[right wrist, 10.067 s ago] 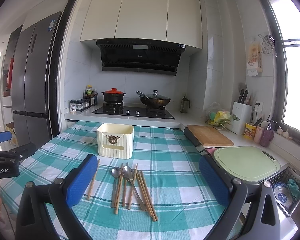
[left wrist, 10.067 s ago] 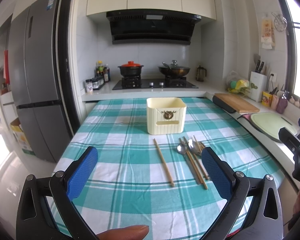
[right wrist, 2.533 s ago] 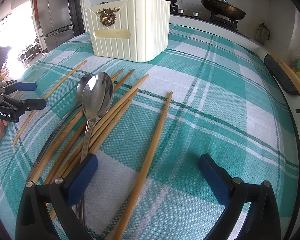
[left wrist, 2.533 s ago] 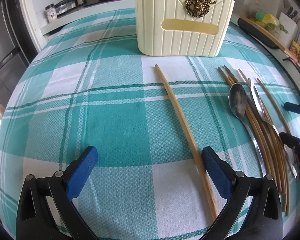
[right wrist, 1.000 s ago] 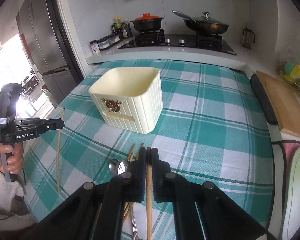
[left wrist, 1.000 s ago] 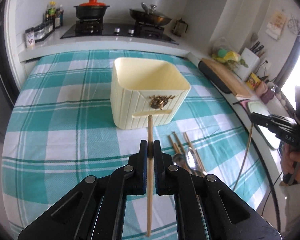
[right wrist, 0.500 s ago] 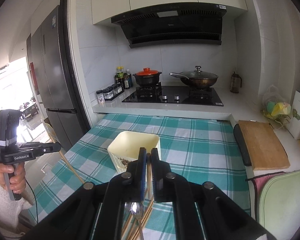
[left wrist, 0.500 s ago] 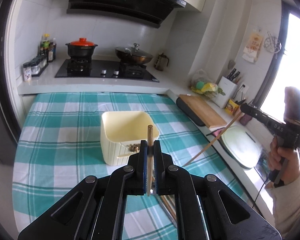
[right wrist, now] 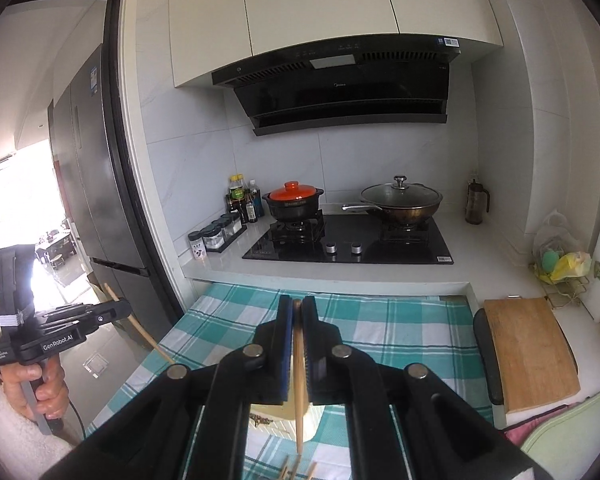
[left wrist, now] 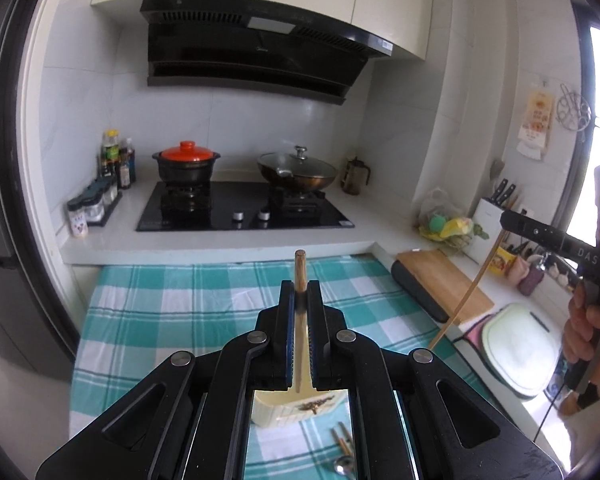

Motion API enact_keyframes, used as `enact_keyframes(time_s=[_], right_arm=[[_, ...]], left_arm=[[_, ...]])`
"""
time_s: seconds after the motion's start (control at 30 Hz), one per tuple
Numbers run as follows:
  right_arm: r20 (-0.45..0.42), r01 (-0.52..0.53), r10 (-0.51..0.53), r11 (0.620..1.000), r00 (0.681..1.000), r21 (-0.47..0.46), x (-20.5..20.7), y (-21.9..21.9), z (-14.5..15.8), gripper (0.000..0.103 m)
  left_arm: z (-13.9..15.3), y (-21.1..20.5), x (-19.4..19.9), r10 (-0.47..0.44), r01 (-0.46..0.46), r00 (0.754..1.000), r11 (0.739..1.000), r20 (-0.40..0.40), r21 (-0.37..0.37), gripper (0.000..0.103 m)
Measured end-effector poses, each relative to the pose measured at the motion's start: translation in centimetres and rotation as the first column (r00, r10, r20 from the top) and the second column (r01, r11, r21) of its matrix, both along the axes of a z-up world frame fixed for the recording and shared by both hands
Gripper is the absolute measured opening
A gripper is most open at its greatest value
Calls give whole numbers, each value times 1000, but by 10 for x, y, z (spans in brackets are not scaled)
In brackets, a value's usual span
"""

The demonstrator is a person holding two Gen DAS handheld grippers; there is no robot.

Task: Organize utensils
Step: 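Carry both chopsticks up and insert them into the cream holder, then open both tools and withdraw from the holder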

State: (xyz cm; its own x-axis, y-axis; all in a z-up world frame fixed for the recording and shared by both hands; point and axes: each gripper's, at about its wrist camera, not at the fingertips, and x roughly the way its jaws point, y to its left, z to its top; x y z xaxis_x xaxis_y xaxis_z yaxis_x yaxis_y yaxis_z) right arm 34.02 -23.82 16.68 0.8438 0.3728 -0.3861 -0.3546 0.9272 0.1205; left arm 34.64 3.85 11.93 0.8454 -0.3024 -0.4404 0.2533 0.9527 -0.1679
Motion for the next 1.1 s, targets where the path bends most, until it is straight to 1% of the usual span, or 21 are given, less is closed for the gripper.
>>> enact_keyframes(time_s=[0.07,0.17,0.3,0.37,0.4,0.5,0.53,0.67,0.7,0.77,0.83,0.87,0.9,0.93,0.97,1.0,1.03,1.1], right_arm=[[22,-3,3,1000,1000,5,10,8,0,5],[50,-4,4,1000,999,-5,27,21,-9,5],[54,-9,10,1000,999,-20,52,39,-42,5],[48,-11,12,1000,999,-24,63,46,-63,5],[25,-11,12,1000,1000,-27,70,49,-73,5],[-85,-26,25,1000,996,-12,91,56,-105,5],[-114,-30,28,999,993,-21,98,58,-113,5],[-222,-26,9,997,975,-72,126,66,-142,5],[-235,-18,0,997,972,-72,132,66,-147,5],[-255,-2,-16,997,967,-71,143,64,-155,5],[-252,14,-31,997,967,-70,147,63,-158,7],[-238,35,-54,996,970,-83,146,62,-157,8],[-220,57,-74,995,973,-83,141,60,-155,13],[-198,69,-81,995,977,-66,135,56,-150,26],[-171,75,-82,996,982,-45,126,52,-145,36],[-142,78,-83,996,986,-36,114,47,-140,38],[-113,76,-80,996,990,-39,101,42,-136,40],[-66,60,-64,996,996,-61,72,33,-130,41]], left_arm=[[-5,-4,13,13,-13,1000,1000,8,15,4],[-19,-7,32,18,-18,1000,1000,-20,-1,4],[-47,-11,50,40,-38,998,999,-40,30,4],[-63,-12,59,44,-41,997,998,-70,41,4],[-71,-12,63,44,-40,995,998,-95,42,4],[-94,-13,76,39,-31,984,998,-174,48,4],[-102,-14,83,38,-28,978,998,-203,51,4],[-132,-15,112,29,-20,945,999,-325,30,4],[-137,-17,118,36,-27,940,999,-339,30,4],[-141,-17,128,65,-55,939,998,-337,40,5],[-144,-13,137,91,-88,927,996,-363,26,6],[-145,-10,139,105,-110,920,994,-377,10,15],[-145,-6,138,112,-126,915,992,-387,-12,25],[-143,-2,133,112,-136,917,990,-382,-35,52],[-140,2,125,113,-141,928,989,-356,-53,71],[-137,5,114,117,-141,938,989,-326,-52,75],[-135,6,103,115,-132,944,991,-309,-35,76],[-138,8,78,80,-86,949,996,-304,-7,76]])
